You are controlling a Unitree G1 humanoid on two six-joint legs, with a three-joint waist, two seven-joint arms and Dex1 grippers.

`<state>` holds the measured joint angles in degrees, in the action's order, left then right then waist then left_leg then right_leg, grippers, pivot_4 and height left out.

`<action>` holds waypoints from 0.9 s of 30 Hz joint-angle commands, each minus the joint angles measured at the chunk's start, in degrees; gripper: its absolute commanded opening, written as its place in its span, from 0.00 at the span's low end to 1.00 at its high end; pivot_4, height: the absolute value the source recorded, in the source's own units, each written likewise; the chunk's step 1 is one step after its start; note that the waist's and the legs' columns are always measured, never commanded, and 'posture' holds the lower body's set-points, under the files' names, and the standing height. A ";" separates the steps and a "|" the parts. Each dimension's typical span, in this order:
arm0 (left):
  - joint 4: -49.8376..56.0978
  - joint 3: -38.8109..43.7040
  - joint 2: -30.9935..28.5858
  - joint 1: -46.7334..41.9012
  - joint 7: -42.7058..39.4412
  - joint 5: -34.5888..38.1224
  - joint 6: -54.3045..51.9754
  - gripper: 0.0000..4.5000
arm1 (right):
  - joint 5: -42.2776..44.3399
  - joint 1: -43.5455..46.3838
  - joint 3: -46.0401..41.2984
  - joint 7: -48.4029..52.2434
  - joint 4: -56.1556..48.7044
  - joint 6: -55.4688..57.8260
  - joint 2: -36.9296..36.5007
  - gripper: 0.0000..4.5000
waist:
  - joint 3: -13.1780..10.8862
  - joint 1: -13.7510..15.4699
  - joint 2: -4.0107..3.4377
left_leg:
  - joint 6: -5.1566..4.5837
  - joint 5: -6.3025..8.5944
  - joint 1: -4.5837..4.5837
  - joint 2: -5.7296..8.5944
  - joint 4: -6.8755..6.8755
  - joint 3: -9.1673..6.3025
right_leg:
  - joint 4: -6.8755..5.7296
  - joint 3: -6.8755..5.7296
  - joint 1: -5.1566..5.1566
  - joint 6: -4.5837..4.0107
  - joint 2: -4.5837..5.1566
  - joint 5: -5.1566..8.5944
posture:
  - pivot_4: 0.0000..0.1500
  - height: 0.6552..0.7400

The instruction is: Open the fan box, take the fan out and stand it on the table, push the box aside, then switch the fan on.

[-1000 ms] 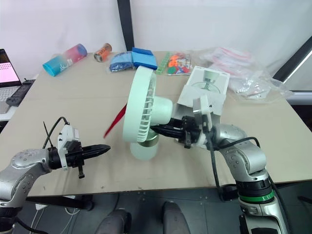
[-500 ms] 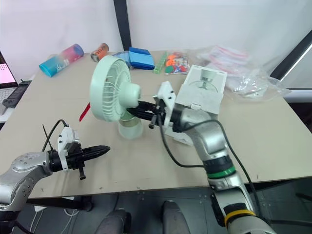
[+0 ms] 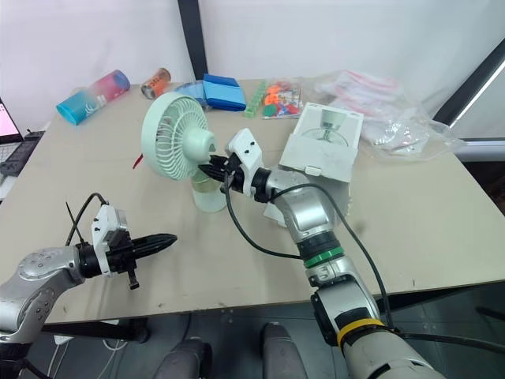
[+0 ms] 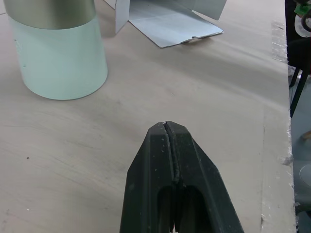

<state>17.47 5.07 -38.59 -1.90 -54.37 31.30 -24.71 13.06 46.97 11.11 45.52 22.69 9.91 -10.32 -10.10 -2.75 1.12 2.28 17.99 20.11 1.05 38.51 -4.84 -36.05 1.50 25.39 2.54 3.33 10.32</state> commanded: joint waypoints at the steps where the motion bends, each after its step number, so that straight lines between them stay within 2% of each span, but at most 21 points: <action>1: 0.62 -0.01 0.48 -0.85 -0.06 -0.62 1.80 0.00 | -0.33 0.07 -0.39 1.01 -1.45 -0.66 0.23 0.68 | 0.00 0.01 0.00 | 0.00 0.00 0.01 0.00 0.00 -0.01 | 0.01 0.00 0.00 0.00 0.00 0.00 | 1.00 1.00; 3: 0.25 -0.23 0.77 -1.28 -0.07 -0.74 2.12 0.00 | -0.38 -0.03 -0.52 1.26 -1.76 -0.40 0.24 0.83 | 0.00 0.01 0.00 | 0.00 0.00 0.01 0.00 -0.01 -0.01 | 0.01 0.00 0.01 0.00 0.00 0.00 | 1.00 1.00; 4: 0.02 -0.33 0.96 -1.60 0.00 -0.92 2.36 0.00 | -0.37 -0.08 -0.60 1.44 -2.07 -0.26 0.10 0.96 | 0.00 0.01 0.00 | 0.00 0.00 0.01 0.00 -0.01 -0.01 | 0.01 0.00 0.01 0.00 0.00 0.00 | 1.00 1.00; 5: -0.13 -0.39 1.11 -1.81 0.03 -1.09 2.54 0.00 | -0.37 -0.12 -0.65 1.56 -2.30 -0.17 0.00 0.99 | 0.00 0.01 0.00 | 0.00 0.00 0.01 0.00 0.00 0.00 | 0.01 0.00 0.00 0.00 0.00 0.00 | 1.00 1.00; 12: -2.94 -0.39 3.09 -4.27 1.34 -2.84 4.51 0.00 | -0.35 -1.29 -1.44 2.09 -5.54 0.80 -2.43 0.99 | 0.00 0.02 0.00 | 0.00 0.00 0.01 0.01 0.00 -0.01 | 0.00 0.00 0.00 0.00 0.01 0.00 | 1.00 1.00; 15: -5.14 0.55 4.56 -5.99 3.29 -3.99 6.54 0.00 | -0.41 -5.64 -1.91 2.46 -11.83 2.60 -6.36 0.99 | 0.01 0.06 0.00 | 0.00 0.00 0.01 0.01 0.00 -0.01 | 0.01 0.00 0.00 0.00 0.02 0.00 | 1.00 1.00; 17: -6.47 1.46 5.33 -6.95 4.63 -4.57 7.64 0.12 | -0.08 -8.64 -2.31 2.17 -16.46 4.40 -8.54 1.00 | 0.01 0.27 0.01 | 0.00 0.00 0.04 0.01 0.00 -0.04 | 0.03 -0.02 -0.01 0.00 0.02 0.00 | 1.00 1.00; 19: -8.17 2.35 5.96 -8.00 6.35 -5.57 9.26 0.31 | 0.47 -12.65 -3.06 1.36 -23.06 7.35 -11.35 1.00 | 0.01 0.25 0.02 | 0.00 0.00 0.05 0.04 0.01 -0.06 | 0.02 -0.02 -0.02 0.01 0.04 0.00 | 1.00 1.00; 20: -8.73 2.86 6.17 -8.43 6.86 -5.57 9.51 0.34 | 0.64 -14.73 -3.72 1.00 -26.64 8.90 -13.01 1.00 | 0.01 -0.02 0.01 | 0.00 0.00 0.05 0.04 0.03 -0.04 | 0.03 -0.02 -0.02 0.01 0.04 0.00 | 1.00 1.00; 21: -8.94 3.38 6.23 -8.64 6.96 -5.17 9.41 0.45 | 1.01 -16.32 -4.53 0.60 -29.75 10.72 -14.35 1.00 | 0.01 0.08 0.00 | 0.00 0.00 0.01 0.02 0.03 0.05 | 0.02 0.02 0.00 0.01 0.04 -0.03 | 1.00 1.00; 23: -8.86 3.88 6.03 -8.54 6.70 -4.69 9.22 0.54 | 1.86 -18.39 -5.71 0.07 -34.43 13.51 -16.13 1.00 | 0.02 0.14 0.01 | -0.01 0.00 0.04 0.01 0.02 -0.06 | 0.01 0.00 -0.02 0.02 -0.01 -0.01 | 1.00 1.00; 26: -8.06 5.23 5.30 -7.56 6.61 -4.03 9.15 0.76 | 3.81 -21.42 -7.67 -0.78 -41.15 18.05 -18.77 1.00 | 0.02 0.10 0.02 | -0.02 0.01 0.03 0.03 0.03 0.00 | 0.02 0.01 -0.02 0.03 0.02 -0.01 | 1.00 1.00; 27: -7.90 5.82 5.06 -7.26 6.60 -3.86 9.11 0.89 | 4.31 -22.32 -8.41 -1.18 -43.04 19.62 -19.57 1.00 | 0.02 0.11 0.02 | -0.02 0.01 -0.01 0.03 0.03 0.01 | 0.01 0.03 -0.05 0.04 0.02 -0.02 | 1.00 1.00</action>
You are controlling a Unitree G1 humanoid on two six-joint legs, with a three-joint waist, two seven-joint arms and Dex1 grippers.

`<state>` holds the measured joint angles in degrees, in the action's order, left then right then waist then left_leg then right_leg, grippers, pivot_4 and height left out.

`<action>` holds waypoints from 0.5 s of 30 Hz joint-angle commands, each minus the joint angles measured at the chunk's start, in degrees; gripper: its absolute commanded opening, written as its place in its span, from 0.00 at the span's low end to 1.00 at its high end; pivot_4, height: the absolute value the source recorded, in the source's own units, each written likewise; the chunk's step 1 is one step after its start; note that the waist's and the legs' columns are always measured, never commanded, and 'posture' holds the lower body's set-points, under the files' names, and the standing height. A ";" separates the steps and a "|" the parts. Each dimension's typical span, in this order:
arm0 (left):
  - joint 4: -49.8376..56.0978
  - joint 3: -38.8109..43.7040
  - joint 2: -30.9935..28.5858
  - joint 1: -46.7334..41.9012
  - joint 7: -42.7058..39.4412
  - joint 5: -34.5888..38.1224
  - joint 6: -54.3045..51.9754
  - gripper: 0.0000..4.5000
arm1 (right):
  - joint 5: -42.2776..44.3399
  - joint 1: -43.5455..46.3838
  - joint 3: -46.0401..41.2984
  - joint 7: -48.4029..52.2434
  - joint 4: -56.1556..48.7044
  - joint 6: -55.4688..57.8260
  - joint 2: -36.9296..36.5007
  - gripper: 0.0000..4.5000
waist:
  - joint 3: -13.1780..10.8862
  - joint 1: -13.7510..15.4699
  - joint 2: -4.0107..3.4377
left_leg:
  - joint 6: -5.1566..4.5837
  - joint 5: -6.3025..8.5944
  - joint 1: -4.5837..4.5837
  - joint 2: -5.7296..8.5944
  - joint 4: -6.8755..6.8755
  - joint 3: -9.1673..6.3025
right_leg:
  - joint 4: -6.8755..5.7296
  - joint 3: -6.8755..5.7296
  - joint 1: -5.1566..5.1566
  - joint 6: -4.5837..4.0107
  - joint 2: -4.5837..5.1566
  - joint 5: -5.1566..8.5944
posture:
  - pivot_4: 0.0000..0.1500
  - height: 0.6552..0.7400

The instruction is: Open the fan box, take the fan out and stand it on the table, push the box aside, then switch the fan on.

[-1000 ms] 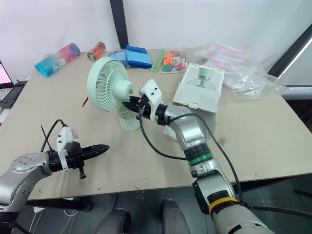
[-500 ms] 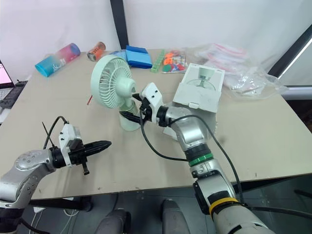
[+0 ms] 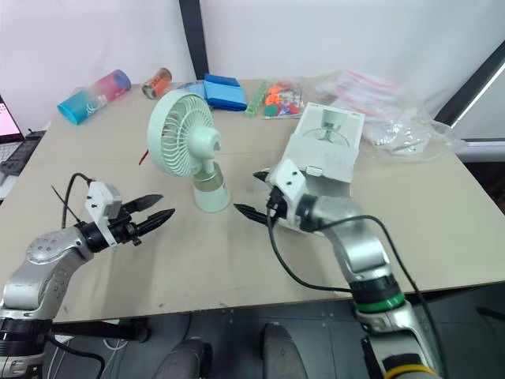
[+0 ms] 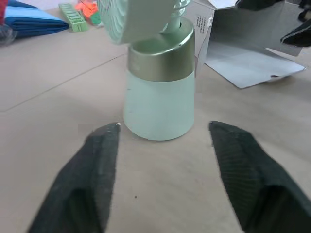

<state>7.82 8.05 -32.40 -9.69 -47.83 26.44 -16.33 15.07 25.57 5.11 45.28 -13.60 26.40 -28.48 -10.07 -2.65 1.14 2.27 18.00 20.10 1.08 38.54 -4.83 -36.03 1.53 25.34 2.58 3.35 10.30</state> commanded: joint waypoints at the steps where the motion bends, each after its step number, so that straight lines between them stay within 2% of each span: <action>1: 1.89 3.24 -1.31 0.81 0.14 0.99 0.73 0.95 | 2.67 -1.57 -2.92 -1.31 -8.03 4.22 -1.96 1.00 | 0.00 0.00 0.00 | 0.00 0.00 -0.02 -0.02 0.00 -0.02 | 0.00 0.00 -0.01 0.00 -0.04 0.00 | 1.00 1.00; 2: 2.10 3.60 -1.54 1.15 0.18 1.03 0.59 0.99 | 2.95 -2.14 -3.49 -1.67 -9.05 5.14 -2.51 1.00 | 0.01 0.03 0.01 | 0.00 0.00 -0.01 -0.02 0.00 -0.01 | 0.00 0.00 -0.02 0.00 -0.04 0.00 | 1.00 1.00; 8: 4.89 5.18 -2.55 3.09 1.95 0.92 -0.47 0.99 | 4.08 -3.51 -6.74 -4.40 -11.22 8.81 -4.25 1.00 | 0.01 0.11 0.01 | 0.00 0.00 -0.01 -0.01 0.01 -0.03 | 0.02 0.00 -0.04 0.01 -0.03 0.01 | 1.00 1.00; 15: 5.93 4.40 -2.57 3.71 4.46 -0.27 -0.92 0.99 | 4.18 -4.48 -5.97 -4.10 -10.64 8.47 -5.23 1.00 | 0.01 0.10 0.02 | -0.01 0.00 -0.02 -0.01 0.01 -0.01 | 0.03 0.00 -0.05 0.02 -0.03 0.01 | 1.00 1.00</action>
<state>11.89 11.84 -34.45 -6.09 -43.58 26.39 -17.64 18.76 20.40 -0.33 41.15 -22.81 36.05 -33.25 -10.07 -2.55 1.16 2.26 18.00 20.08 1.07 38.55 -4.84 -36.00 1.53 25.29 2.60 3.32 10.31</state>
